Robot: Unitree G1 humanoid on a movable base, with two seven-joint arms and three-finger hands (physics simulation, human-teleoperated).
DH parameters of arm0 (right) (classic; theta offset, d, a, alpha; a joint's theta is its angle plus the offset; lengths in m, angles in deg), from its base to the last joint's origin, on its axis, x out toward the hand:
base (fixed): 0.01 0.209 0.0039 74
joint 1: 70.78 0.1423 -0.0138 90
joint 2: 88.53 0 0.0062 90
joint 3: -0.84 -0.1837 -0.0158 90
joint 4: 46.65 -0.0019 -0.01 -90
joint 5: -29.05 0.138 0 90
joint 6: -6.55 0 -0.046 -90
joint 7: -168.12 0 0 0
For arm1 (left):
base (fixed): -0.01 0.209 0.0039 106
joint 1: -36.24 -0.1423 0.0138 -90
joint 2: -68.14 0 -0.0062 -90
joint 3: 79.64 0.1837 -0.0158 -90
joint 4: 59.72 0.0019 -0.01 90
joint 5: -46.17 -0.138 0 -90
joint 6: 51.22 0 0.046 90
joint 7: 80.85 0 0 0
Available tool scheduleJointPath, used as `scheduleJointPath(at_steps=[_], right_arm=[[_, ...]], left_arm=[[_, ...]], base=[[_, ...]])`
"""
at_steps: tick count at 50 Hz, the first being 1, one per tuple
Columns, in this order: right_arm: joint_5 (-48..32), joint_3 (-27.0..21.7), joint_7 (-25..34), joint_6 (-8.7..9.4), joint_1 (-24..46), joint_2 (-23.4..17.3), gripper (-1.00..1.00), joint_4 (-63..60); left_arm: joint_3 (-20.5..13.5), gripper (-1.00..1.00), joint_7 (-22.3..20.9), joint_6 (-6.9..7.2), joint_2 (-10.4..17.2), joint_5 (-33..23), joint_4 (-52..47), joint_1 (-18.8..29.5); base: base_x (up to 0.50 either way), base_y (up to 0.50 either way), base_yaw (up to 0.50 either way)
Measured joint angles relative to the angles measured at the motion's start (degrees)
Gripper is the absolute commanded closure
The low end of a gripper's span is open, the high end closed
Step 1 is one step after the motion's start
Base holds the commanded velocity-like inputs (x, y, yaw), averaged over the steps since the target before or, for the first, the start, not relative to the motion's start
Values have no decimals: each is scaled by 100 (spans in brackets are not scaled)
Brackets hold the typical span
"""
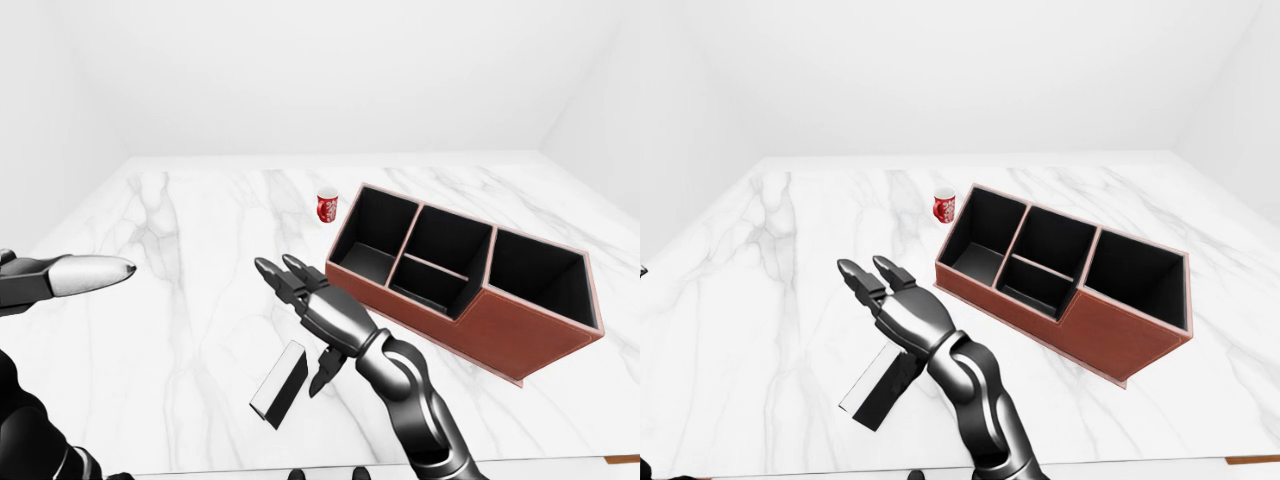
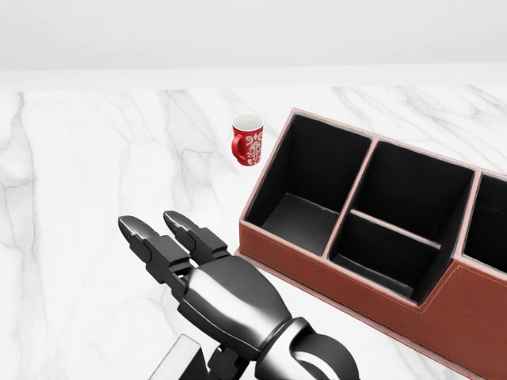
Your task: Pick up the book and place it in the right compartment of the caddy.
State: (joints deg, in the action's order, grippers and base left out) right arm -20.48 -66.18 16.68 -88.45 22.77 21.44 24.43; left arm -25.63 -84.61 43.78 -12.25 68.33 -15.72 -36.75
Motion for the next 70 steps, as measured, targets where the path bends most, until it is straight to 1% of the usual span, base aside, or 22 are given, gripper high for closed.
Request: scheduleJointPath(at_steps=[13,30,45,52,56,63,70], right_arm=[[-122,93,-85,0,-70,0,-100,168],[-366,244,-345,0,-237,-66,-100,506],[-488,222,-461,0,-210,-68,-100,835],[-643,174,-821,0,-61,-16,-100,1410],[-729,156,-913,0,-43,21,-100,1574],[-780,189,-846,0,-96,58,-100,1504],[-714,273,-508,0,-177,73,-100,1051]], left_arm=[[-65,-100,54,0,76,112,29,16],[-144,-100,132,0,148,263,17,-2],[-164,-100,168,0,172,327,-1,-1],[-165,-100,179,0,179,344,-1,-3],[-165,-100,184,0,182,352,-1,-3],[-179,-100,191,0,192,374,-6,2],[-209,-100,211,0,220,422,-16,18]], base=[[0,0,0],[0,0,0],[0,0,0],[0,0,0],[0,0,0],[0,0,0],[0,0,0]])
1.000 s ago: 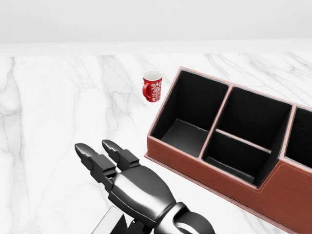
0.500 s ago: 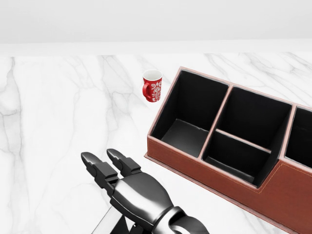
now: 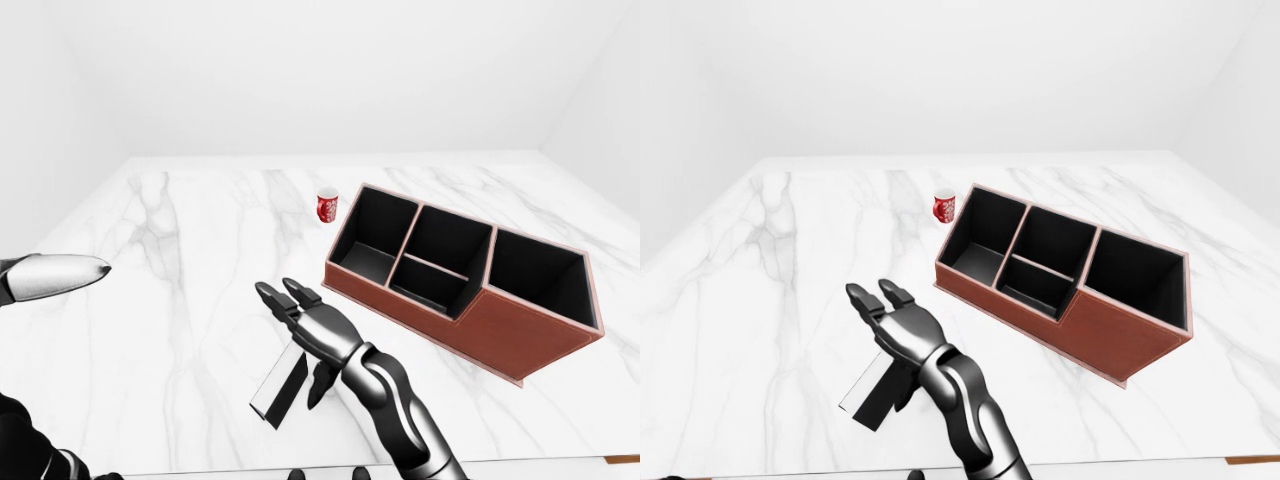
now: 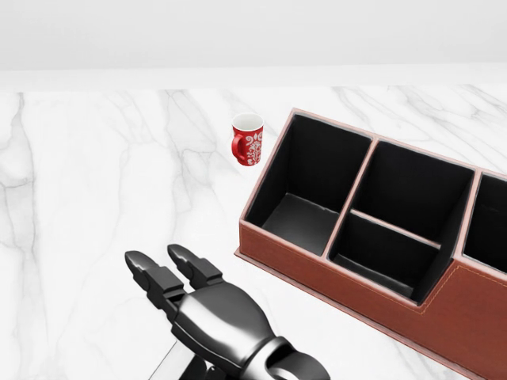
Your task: Pick up the book and place it in the right compartment of the caddy.
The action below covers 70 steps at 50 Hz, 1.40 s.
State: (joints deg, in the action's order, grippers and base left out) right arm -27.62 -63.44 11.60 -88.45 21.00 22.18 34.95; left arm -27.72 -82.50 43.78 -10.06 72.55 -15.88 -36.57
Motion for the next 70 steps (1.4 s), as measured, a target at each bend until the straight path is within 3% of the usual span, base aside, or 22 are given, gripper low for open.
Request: scheduleJointPath(at_steps=[10,41,70], right_arm=[[109,104,279,0,13,5,-100,-381],[-27,8,-60,0,283,122,-100,406],[-72,76,104,0,332,193,-100,399]], left_arm=[[-5,-100,27,0,16,42,-12,3],[-138,-100,85,0,142,246,-7,41],[-317,-100,266,0,344,620,-11,54]], base=[[0,0,0],[0,0,0],[0,0,0]])
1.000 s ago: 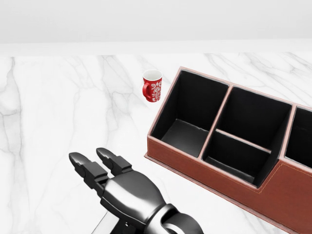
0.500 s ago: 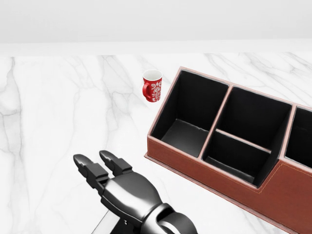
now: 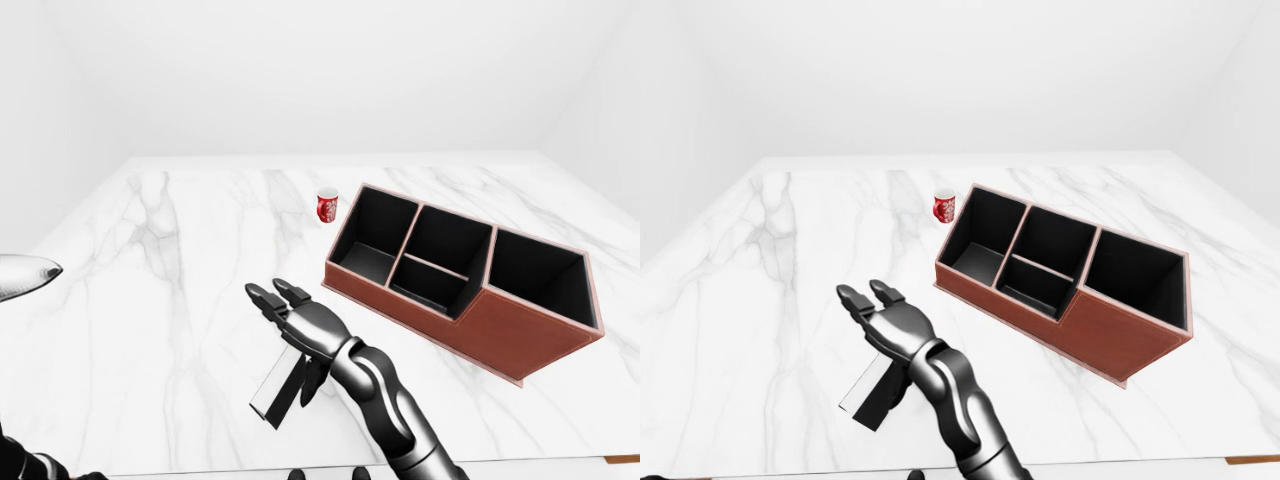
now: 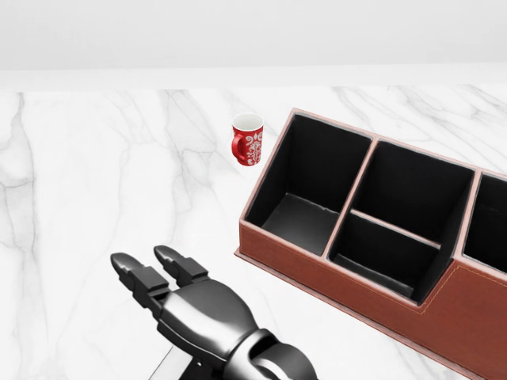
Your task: Pick up the book and place it in the right compartment of the caddy.
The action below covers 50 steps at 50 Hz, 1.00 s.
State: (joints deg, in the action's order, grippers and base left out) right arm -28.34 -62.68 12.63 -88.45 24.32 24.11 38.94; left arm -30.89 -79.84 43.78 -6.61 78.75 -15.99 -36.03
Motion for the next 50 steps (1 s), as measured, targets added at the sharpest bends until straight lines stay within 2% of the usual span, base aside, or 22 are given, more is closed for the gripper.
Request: scheduleJointPath(at_steps=[17,50], right_arm=[[-57,19,-24,0,80,63,-100,175],[-477,17,-566,0,265,170,-100,1120]], left_arm=[[-122,-100,138,0,137,276,-14,30],[-285,-100,491,0,397,869,29,-52]], base=[[0,0,0],[0,0,0]])
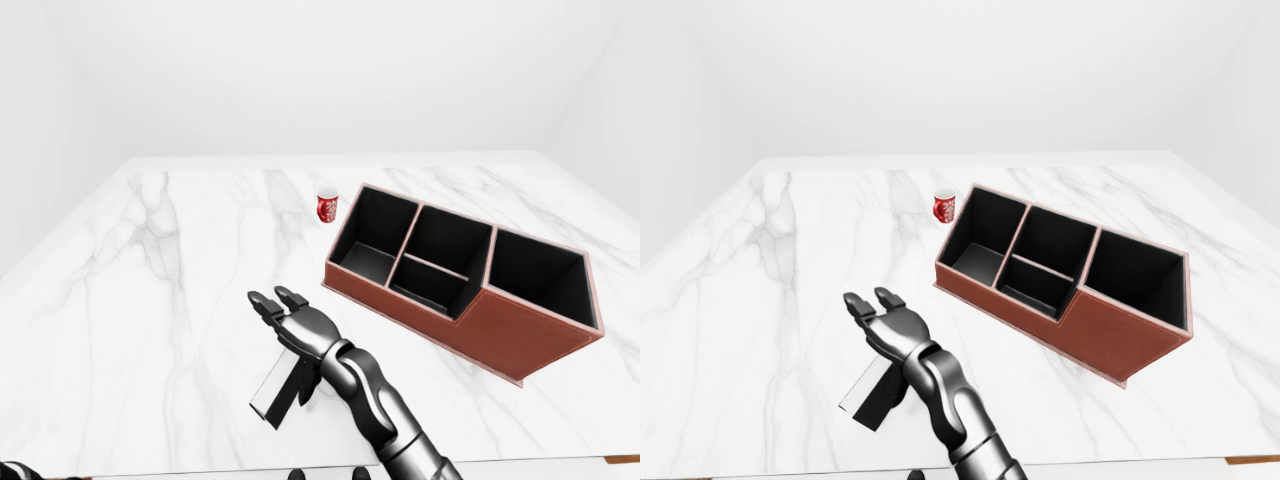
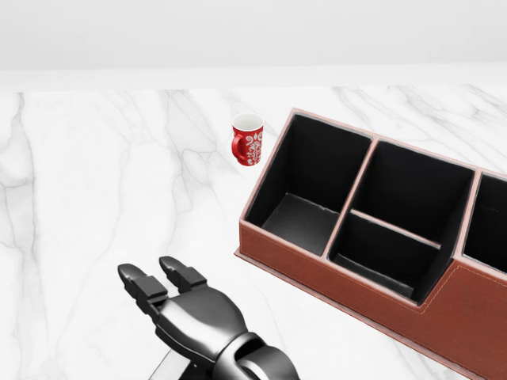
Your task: Pick up the book and place it in the right compartment of the caddy.
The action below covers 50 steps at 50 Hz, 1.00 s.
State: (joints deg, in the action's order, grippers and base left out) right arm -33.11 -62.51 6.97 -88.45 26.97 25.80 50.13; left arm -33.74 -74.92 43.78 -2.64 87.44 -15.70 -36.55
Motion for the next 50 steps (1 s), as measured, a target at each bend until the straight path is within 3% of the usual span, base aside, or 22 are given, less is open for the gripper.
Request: scheduleJointPath(at_steps=[50], right_arm=[[-292,-79,-299,0,113,93,-100,521]], left_arm=[[-52,-100,199,0,137,310,21,-43]], base=[[0,0,0]])
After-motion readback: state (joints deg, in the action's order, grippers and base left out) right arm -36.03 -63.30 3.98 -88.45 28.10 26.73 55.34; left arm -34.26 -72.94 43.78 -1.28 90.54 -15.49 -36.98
